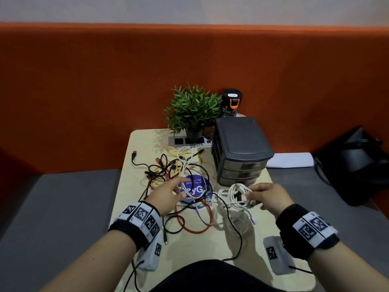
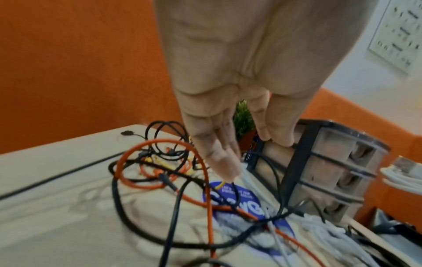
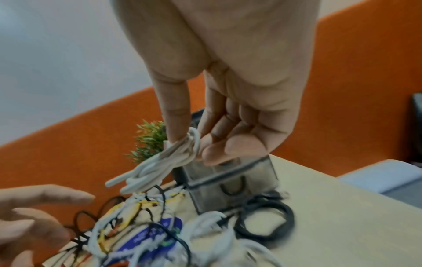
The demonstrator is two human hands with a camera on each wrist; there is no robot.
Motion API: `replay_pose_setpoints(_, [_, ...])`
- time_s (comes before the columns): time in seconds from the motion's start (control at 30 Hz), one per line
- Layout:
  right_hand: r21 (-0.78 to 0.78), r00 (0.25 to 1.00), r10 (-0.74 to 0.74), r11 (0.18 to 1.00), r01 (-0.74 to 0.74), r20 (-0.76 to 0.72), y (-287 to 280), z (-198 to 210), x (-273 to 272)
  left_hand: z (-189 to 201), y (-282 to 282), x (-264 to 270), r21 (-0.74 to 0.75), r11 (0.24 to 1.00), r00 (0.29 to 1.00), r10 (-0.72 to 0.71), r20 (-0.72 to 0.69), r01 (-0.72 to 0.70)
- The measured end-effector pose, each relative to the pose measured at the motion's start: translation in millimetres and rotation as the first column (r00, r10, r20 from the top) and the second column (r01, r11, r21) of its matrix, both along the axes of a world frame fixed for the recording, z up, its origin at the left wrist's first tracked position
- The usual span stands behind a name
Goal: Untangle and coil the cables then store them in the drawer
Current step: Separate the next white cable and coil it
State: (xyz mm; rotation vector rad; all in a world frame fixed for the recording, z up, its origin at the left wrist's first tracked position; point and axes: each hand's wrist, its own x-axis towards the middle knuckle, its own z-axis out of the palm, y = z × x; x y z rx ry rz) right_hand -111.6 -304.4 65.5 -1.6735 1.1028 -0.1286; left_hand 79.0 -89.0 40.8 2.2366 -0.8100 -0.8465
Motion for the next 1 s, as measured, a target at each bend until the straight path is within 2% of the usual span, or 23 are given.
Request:
replay_pose_setpoints(0.07, [0.009,0.994,-0.082,0.997,0.082,-0.078,-5.8,-16.5,-14.6,-9.9,-1.0,-0.8,0.079,0.996,0.998,-0.037,0.044,0.034])
replay_pose_setpoints(0.13, [0.029,0.977,-0.15,0.987,0.156,-0.149,-13.3,-34.6,-26.9,-17.3,-3.5,-0.8,0.103,0.994,0.999,-0.031,0.021,0.029])
replay_pose_setpoints(0.3, [0.0,0.92,-0.214,0.974,0.227,-0.329,-30.0,-62.4,-50.1,-27.2,-3.7,3.9,0.029,0.998,0.99,0.063,-0.125,-0.06])
replay_pose_setpoints(0.4, [-0.009,0.902,-0.245,0.966,0.259,-0.354,-33.3,-69.5,-55.9,-26.4,-1.0,5.2,-0.011,0.994,0.972,0.106,-0.209,-0.111])
replay_pose_setpoints(0.47, [0.017,0.893,-0.263,0.957,0.289,-0.366,-33.0,-71.1,-54.0,-24.3,-0.8,5.0,-0.032,0.995,0.962,0.078,-0.262,-0.09])
replay_pose_setpoints(0.6, [0.074,0.908,-0.222,0.962,0.264,-0.356,-23.8,-67.6,-40.9,-25.7,-4.9,6.0,0.0,1.0,0.972,-0.003,-0.236,0.003])
replay_pose_setpoints(0.7, [0.064,0.912,-0.208,0.967,0.246,-0.352,-17.2,-68.7,-31.8,-29.5,-8.4,4.6,0.032,0.999,0.97,0.012,-0.244,-0.004])
replay_pose_setpoints(0.83, [0.056,0.913,-0.135,0.984,0.169,-0.385,-9.6,-83.7,-22.9,-32.7,-7.2,6.2,-0.004,0.988,0.942,0.145,-0.301,-0.154])
replay_pose_setpoints(1.0, [0.083,0.921,-0.07,0.99,0.11,-0.382,1.6,-82.7,-15.1,-27.9,2.8,8.9,-0.127,0.914,0.882,0.323,-0.343,-0.384])
